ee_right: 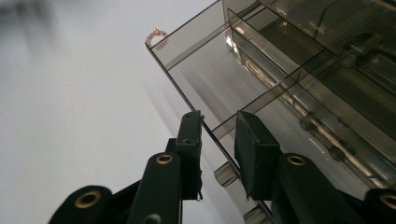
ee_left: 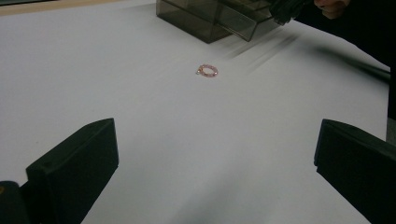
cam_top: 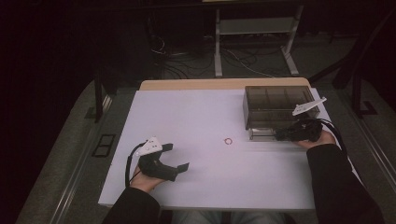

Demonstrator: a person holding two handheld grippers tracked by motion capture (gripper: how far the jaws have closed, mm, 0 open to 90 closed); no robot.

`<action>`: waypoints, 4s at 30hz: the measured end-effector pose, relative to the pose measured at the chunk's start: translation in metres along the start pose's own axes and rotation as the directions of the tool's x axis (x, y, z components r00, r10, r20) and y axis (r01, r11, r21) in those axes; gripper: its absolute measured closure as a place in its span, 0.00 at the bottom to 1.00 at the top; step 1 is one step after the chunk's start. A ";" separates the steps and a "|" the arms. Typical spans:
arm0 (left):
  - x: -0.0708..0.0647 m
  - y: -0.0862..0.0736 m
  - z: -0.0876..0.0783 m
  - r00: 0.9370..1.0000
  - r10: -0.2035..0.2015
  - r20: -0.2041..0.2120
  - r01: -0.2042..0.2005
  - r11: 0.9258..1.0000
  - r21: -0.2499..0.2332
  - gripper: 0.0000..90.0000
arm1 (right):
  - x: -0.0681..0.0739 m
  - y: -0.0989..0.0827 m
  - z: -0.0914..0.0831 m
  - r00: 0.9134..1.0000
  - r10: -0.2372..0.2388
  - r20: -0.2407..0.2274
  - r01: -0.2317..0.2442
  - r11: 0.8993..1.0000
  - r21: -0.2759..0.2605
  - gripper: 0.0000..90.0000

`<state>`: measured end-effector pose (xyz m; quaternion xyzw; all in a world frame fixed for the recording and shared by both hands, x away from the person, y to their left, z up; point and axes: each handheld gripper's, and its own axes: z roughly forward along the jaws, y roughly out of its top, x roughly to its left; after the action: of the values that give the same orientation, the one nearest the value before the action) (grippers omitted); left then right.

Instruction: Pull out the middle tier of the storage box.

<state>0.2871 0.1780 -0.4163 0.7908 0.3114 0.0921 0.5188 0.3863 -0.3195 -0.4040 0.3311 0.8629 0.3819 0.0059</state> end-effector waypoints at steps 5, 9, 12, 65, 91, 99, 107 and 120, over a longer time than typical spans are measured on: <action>0.000 0.000 0.000 1.000 0.003 0.000 -0.003 1.000 0.003 0.00 | 0.000 -0.001 0.000 1.000 0.001 -0.004 -0.001 1.000 0.003 0.78; 0.000 0.000 0.000 1.000 0.001 -0.001 -0.001 1.000 0.001 0.00 | 0.001 -0.001 0.000 1.000 0.002 -0.004 -0.002 1.000 0.006 0.78; 0.000 0.000 0.000 1.000 0.002 0.000 -0.002 1.000 0.003 0.00 | 0.001 -0.001 0.000 1.000 0.002 -0.004 -0.002 1.000 0.006 0.78; -0.002 0.000 0.002 1.000 0.008 0.011 -0.008 1.000 0.008 0.00 | 0.036 -0.005 -0.012 0.997 0.017 0.079 -0.015 0.999 -0.030 0.48; 0.001 0.003 0.001 1.000 -0.010 0.012 0.011 1.000 -0.023 0.00 | 0.074 -0.013 -0.021 0.980 0.142 0.137 -0.118 0.978 -0.170 0.00; 0.002 0.003 -0.001 1.000 -0.019 0.006 0.020 0.999 -0.035 0.00 | 0.087 -0.016 -0.018 0.986 0.123 0.115 -0.100 0.978 -0.184 0.00; 0.003 0.003 -0.001 1.000 -0.021 0.005 0.021 0.999 -0.042 0.00 | 0.095 -0.018 -0.017 0.989 0.108 0.101 -0.088 0.978 -0.188 0.00; 0.003 0.004 -0.001 1.000 -0.026 0.003 0.026 0.999 -0.044 0.00 | 0.104 -0.028 -0.019 0.990 0.108 0.095 -0.087 0.974 -0.209 0.00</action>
<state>0.2905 0.1797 -0.4134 0.7754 0.3189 0.0914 0.5374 0.2843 -0.2862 -0.3837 0.3904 0.8002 0.4503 0.0669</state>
